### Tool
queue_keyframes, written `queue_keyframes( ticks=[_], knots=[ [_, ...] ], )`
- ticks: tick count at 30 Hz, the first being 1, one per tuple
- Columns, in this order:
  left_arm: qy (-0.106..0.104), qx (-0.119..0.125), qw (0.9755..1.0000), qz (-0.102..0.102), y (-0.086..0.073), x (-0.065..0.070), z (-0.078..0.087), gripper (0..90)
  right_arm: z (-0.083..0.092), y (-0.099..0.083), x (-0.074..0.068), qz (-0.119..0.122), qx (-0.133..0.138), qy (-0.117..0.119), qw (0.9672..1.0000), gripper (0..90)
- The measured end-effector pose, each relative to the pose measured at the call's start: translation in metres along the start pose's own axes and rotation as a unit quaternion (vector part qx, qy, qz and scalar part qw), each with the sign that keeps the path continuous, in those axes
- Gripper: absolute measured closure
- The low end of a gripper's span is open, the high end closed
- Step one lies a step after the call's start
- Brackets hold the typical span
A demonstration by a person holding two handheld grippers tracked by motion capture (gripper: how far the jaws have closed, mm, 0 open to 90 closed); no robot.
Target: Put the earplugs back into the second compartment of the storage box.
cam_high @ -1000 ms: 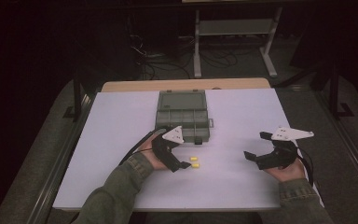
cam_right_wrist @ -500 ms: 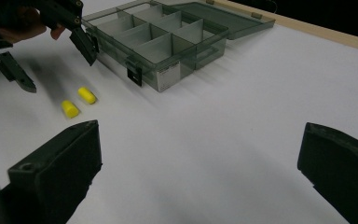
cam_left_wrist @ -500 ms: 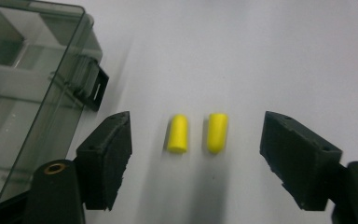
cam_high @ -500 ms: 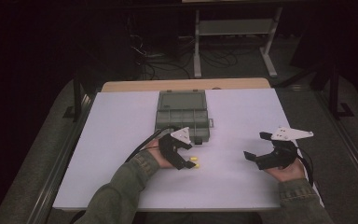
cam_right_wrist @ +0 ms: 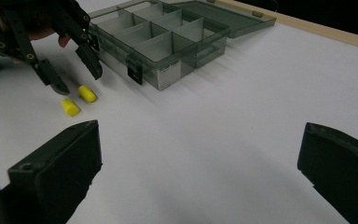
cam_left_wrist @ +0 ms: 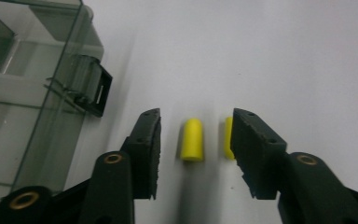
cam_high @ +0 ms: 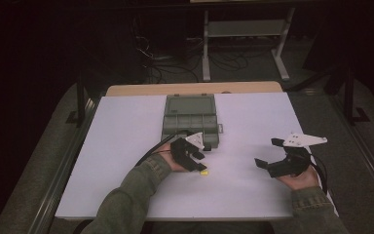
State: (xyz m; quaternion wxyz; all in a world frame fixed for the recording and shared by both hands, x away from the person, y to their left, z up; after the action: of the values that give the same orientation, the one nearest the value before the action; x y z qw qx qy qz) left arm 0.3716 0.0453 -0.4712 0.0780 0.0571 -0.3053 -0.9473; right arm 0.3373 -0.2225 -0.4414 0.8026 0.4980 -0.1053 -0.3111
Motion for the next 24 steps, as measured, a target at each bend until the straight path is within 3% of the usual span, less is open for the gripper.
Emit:
queue_keyframes(
  ticks=[12,24],
  knots=[
    [-0.013,-0.017,0.9997,-0.015,0.001,-0.002,-0.009,76.0,0.0,-0.001,0.0,0.0,-0.002,0.001,1.0,0.0],
    [-0.024,-0.027,0.9991,-0.025,0.005,-0.004,-0.004,82.9,-0.001,-0.002,0.0,-0.001,-0.005,0.001,1.0,0.0]
  ],
)
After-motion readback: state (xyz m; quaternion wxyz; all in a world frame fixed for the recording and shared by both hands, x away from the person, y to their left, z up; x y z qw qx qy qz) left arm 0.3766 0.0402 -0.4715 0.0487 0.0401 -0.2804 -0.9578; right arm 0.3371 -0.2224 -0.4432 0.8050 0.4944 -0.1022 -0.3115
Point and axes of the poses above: each handheld gripper's, and its own axes: z roughly backward along the jaws, y roughly out of its top, x roughly to its right, the point moved 6 cm from there along -z, roughly forward along the jaws, and after that the axes turned 8 degrees about y, right-handed, at the moved point
